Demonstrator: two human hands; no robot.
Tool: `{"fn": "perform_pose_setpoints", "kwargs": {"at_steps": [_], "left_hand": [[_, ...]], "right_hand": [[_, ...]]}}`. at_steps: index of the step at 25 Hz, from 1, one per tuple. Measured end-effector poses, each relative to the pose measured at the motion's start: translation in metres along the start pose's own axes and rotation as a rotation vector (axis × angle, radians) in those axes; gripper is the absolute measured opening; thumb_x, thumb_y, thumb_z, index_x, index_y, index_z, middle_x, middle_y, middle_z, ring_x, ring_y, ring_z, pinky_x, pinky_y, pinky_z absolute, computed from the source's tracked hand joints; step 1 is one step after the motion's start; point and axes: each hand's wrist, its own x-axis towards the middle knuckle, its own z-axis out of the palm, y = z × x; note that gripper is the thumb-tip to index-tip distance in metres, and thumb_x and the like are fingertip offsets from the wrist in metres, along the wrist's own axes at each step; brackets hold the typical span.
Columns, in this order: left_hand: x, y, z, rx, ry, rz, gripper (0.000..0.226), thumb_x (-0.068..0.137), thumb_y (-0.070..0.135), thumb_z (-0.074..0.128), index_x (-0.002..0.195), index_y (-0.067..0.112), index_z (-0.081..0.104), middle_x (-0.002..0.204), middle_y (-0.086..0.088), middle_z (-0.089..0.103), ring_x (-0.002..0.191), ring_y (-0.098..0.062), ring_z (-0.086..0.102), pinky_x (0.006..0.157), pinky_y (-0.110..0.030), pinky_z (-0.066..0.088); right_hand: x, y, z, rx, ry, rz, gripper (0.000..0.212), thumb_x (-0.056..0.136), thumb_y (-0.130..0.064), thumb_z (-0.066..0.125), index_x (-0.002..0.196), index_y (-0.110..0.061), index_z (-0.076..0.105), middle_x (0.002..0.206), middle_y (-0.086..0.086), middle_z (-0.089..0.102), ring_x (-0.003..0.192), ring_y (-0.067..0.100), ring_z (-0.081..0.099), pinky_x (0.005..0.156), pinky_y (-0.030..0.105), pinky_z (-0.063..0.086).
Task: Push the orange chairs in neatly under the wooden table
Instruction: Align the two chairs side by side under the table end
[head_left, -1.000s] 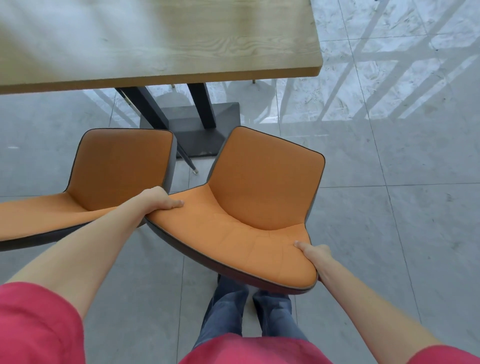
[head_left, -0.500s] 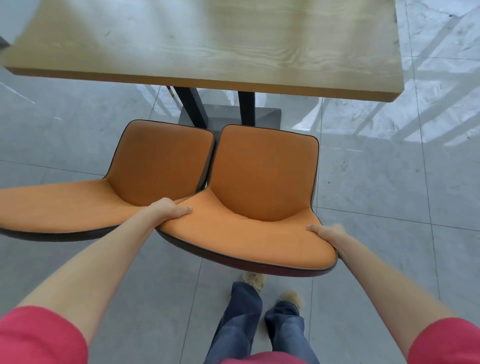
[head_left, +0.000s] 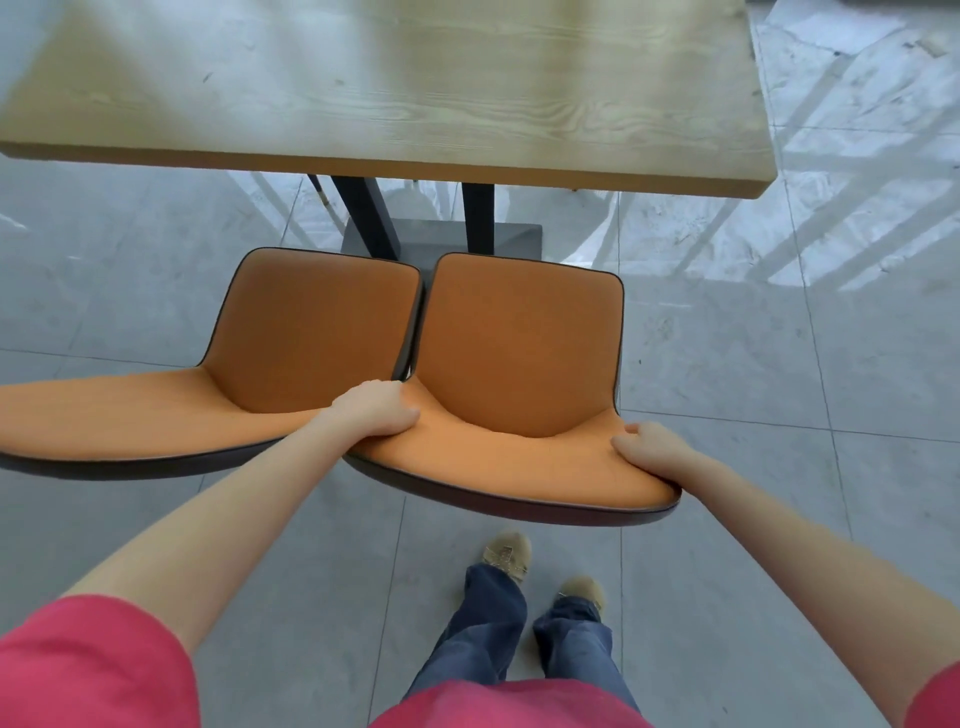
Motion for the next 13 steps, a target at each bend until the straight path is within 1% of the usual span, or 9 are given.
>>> {"fn": "perform_pose_setpoints", "kwargs": {"at_steps": [1,2,4,6,8,9,10,11,13], "left_hand": [[-0.006,0.006,0.001,-0.007,-0.037,0.084,0.048,0.098,0.037,0.034,0.143,0.019,0.038,0.145,-0.008,0.044,0.131,-0.028,0.042,0.102,-0.036,0.038],[-0.013,0.012,0.002,-0.022,-0.067,0.162,0.047,0.099,0.040,0.032,0.142,0.022,0.040,0.145,-0.006,0.045,0.133,-0.026,0.041,0.105,-0.036,0.036],[-0.027,0.016,0.006,-0.058,-0.099,0.291,0.048,0.097,0.049,0.030,0.139,0.030,0.045,0.144,0.000,0.047,0.132,-0.022,0.042,0.107,-0.034,0.034],[-0.042,0.011,0.010,-0.046,-0.121,0.387,0.053,0.093,0.059,0.032,0.139,0.035,0.042,0.145,0.004,0.046,0.132,-0.020,0.043,0.106,-0.033,0.035],[-0.053,0.002,0.013,0.020,-0.129,0.468,0.064,0.086,0.064,0.042,0.143,0.036,0.034,0.147,0.007,0.042,0.132,-0.018,0.042,0.105,-0.030,0.036],[-0.058,-0.001,0.014,0.076,-0.109,0.511,0.072,0.083,0.065,0.049,0.145,0.035,0.030,0.147,0.008,0.041,0.131,-0.016,0.042,0.103,-0.028,0.036],[-0.062,-0.003,0.016,0.147,-0.068,0.552,0.078,0.080,0.063,0.055,0.146,0.034,0.027,0.146,0.009,0.041,0.130,-0.016,0.043,0.100,-0.026,0.038],[-0.062,-0.004,0.017,0.206,-0.024,0.578,0.079,0.079,0.060,0.060,0.146,0.033,0.027,0.143,0.009,0.045,0.126,-0.015,0.046,0.096,-0.025,0.040],[-0.060,-0.003,0.017,0.242,0.037,0.583,0.070,0.081,0.051,0.063,0.143,0.034,0.033,0.133,0.006,0.055,0.116,-0.017,0.055,0.090,-0.026,0.046]], "right_hand": [[-0.007,-0.004,0.001,-0.045,0.021,-0.044,0.039,0.098,-0.020,0.035,0.124,0.000,0.054,0.128,0.019,0.056,0.123,0.032,0.049,0.094,0.035,0.041],[-0.016,-0.010,0.002,-0.056,0.035,-0.085,0.042,0.100,-0.024,0.033,0.131,-0.002,0.051,0.136,0.016,0.052,0.126,0.031,0.047,0.101,0.035,0.038],[-0.033,-0.017,0.006,-0.028,0.034,-0.204,0.048,0.100,-0.038,0.033,0.139,-0.013,0.045,0.144,0.008,0.047,0.132,0.026,0.043,0.108,0.034,0.032],[-0.056,-0.026,0.011,-0.054,-0.036,-0.337,0.058,0.095,-0.053,0.035,0.145,-0.023,0.035,0.146,0.003,0.045,0.133,0.023,0.042,0.110,0.033,0.030],[-0.075,-0.034,0.018,-0.225,-0.091,-0.441,0.072,0.086,-0.063,0.044,0.148,-0.030,0.024,0.143,0.000,0.045,0.129,0.022,0.044,0.106,0.033,0.035],[-0.086,-0.035,0.024,-0.370,-0.055,-0.492,0.079,0.082,-0.064,0.050,0.148,-0.032,0.020,0.141,0.000,0.046,0.127,0.022,0.045,0.102,0.032,0.037],[-0.092,-0.035,0.032,-0.511,0.031,-0.529,0.080,0.081,-0.060,0.055,0.148,-0.033,0.019,0.138,0.001,0.047,0.124,0.022,0.047,0.097,0.032,0.040],[-0.095,-0.036,0.038,-0.593,0.146,-0.561,0.076,0.083,-0.052,0.058,0.146,-0.032,0.021,0.134,0.001,0.049,0.120,0.022,0.050,0.090,0.031,0.042],[-0.092,-0.038,0.045,-0.596,0.296,-0.586,0.058,0.088,-0.032,0.057,0.141,-0.030,0.032,0.126,0.002,0.056,0.114,0.023,0.055,0.076,0.031,0.042]]}}
